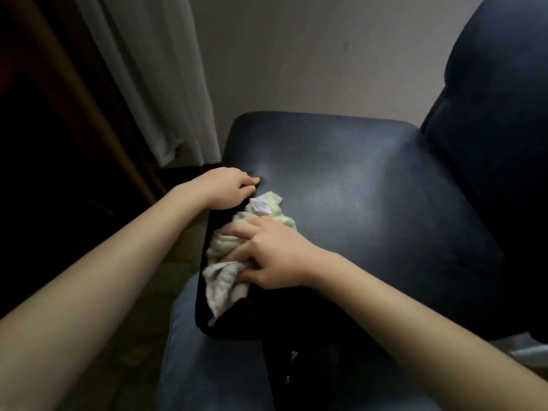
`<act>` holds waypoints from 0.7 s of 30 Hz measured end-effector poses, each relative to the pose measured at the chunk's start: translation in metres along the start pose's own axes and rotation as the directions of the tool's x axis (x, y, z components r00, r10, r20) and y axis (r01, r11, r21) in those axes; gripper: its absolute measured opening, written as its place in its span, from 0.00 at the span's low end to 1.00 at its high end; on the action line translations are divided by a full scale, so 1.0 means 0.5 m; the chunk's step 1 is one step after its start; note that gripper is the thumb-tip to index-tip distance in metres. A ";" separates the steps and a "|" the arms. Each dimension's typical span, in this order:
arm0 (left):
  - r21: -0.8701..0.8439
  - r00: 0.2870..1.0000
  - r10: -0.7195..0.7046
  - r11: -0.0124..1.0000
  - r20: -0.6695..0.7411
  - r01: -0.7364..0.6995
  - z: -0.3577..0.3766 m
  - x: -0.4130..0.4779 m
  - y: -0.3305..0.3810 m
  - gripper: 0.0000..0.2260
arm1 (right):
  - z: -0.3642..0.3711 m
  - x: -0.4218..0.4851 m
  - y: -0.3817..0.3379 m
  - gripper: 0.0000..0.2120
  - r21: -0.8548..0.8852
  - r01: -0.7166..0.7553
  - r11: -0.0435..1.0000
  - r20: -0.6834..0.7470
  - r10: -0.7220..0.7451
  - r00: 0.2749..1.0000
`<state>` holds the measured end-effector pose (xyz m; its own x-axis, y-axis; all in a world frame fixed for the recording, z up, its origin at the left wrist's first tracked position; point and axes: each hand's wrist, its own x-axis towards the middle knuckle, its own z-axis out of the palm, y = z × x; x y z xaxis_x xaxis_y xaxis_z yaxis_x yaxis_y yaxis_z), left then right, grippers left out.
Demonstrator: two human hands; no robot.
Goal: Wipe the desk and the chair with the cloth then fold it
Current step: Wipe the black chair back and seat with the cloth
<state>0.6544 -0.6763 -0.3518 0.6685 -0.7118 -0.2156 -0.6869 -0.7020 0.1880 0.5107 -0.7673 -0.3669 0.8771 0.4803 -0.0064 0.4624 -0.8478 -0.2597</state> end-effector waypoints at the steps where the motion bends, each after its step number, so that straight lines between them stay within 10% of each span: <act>1: 0.011 1.000 -0.010 1.000 0.019 0.009 -0.004 0.002 0.003 0.18 | 0.004 -0.035 0.000 0.18 0.039 -0.002 0.999 -0.017 0.003 1.000; 11: -0.180 0.992 -0.076 0.979 0.096 0.092 -0.041 0.016 -0.003 0.19 | 0.000 -0.153 0.044 0.17 0.108 -0.018 0.994 -0.062 0.025 0.998; 21: -0.710 0.966 -0.230 0.700 -0.116 0.081 -0.004 -0.039 -0.065 0.14 | -0.030 0.151 0.170 0.17 -0.124 -0.483 0.867 -0.151 0.465 0.872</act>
<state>0.6642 -0.6394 -0.3520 0.8368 -0.5291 -0.1407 -0.2239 -0.5652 0.7940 0.6180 -0.8064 -0.3750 0.9998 -0.0090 0.0195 -0.0070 -0.9947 -0.1024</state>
